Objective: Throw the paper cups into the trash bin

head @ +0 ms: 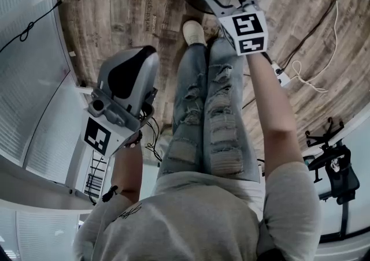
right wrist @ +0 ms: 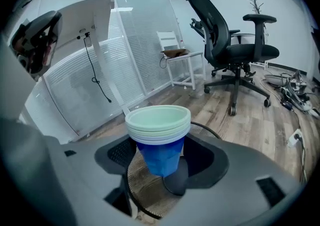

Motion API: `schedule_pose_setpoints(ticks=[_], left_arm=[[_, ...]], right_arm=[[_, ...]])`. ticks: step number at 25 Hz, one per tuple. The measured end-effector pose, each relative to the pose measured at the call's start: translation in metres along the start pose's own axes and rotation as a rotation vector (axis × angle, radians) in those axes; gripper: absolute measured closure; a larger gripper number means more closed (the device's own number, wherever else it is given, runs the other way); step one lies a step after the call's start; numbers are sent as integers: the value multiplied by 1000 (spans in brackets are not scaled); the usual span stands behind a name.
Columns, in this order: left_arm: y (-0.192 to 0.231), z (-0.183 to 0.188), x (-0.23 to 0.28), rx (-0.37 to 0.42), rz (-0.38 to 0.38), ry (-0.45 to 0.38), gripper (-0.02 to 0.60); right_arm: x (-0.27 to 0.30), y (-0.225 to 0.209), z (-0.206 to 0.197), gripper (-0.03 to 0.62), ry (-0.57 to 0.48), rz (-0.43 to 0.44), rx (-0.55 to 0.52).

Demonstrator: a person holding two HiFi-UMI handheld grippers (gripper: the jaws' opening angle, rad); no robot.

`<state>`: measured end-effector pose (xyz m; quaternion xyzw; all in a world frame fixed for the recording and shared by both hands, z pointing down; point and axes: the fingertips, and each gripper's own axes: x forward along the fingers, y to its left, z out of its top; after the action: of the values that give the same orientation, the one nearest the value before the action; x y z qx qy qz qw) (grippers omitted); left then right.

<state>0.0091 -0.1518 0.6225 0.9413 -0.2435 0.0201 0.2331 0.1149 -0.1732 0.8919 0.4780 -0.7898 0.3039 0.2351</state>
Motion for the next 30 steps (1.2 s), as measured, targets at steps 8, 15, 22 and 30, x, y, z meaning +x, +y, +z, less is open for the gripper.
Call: schedule_pose_setpoints(ticks=[8, 15, 22, 30], left_arm=[[2, -5, -2, -13, -4, 8, 577], [2, -8, -2, -21, -4, 14, 577], [2, -20, -3, -42, -1, 27, 577], [0, -33, -2, -59, -5, 42, 577]], right_arm=[[12, -13, -30, 295, 72, -46, 19], [20, -23, -45, 295, 118, -70, 31], [27, -25, -60, 295, 152, -61, 70], [31, -24, -76, 295, 171, -53, 61]])
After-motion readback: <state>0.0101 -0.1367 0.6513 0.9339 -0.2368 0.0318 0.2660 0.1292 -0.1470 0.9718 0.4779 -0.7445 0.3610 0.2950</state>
